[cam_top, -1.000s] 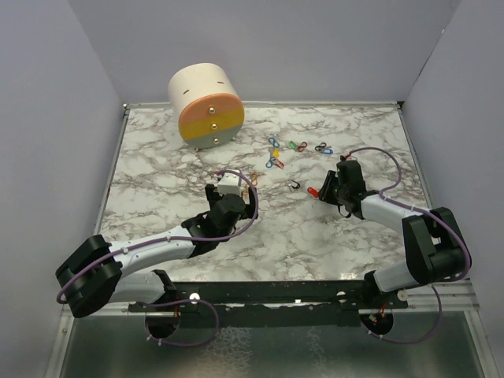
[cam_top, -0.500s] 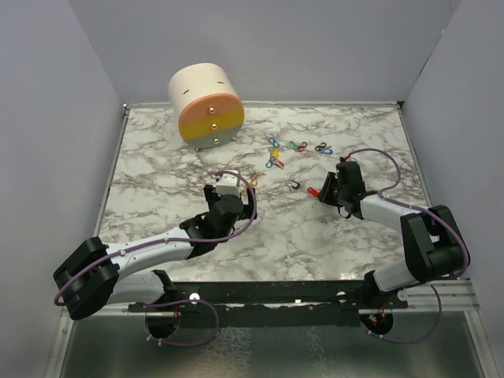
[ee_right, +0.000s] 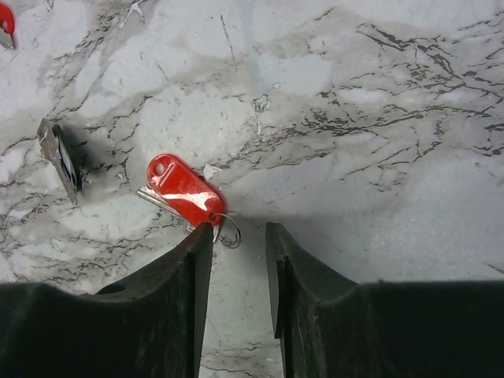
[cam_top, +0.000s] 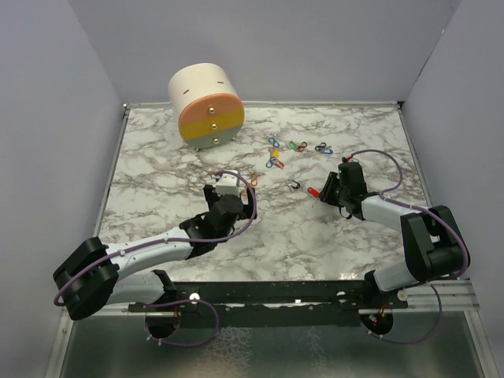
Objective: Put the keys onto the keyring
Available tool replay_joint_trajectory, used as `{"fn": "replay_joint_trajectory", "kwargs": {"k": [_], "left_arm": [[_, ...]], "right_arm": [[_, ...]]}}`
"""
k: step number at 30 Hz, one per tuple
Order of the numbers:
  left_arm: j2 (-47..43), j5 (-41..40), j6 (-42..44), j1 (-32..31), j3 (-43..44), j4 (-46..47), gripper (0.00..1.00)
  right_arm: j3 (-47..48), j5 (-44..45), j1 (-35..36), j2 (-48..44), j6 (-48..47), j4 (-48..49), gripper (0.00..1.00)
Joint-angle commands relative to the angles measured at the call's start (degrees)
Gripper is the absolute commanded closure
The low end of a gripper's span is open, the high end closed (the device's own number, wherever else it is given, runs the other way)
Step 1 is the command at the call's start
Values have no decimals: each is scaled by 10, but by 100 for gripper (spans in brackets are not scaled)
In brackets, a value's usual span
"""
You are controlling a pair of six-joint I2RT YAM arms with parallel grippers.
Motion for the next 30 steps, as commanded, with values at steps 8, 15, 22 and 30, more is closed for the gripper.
{"fn": "replay_joint_trajectory", "kwargs": {"k": [8,15,22,30], "left_arm": [[-12,3,-6,3,-5,2,1],[-9,4,-6,4,-3,4,1],[-8,4,-5,3,-2,4,1],[-7,5,-4,4,-2,5,1]], "right_arm": [[-12,-22,-13,0,6,24,66],[-12,-33,-14,6,5,30,70],[-12,-45,-15,12,6,37,77],[-12,-43,-15,14,7,39,80]]}}
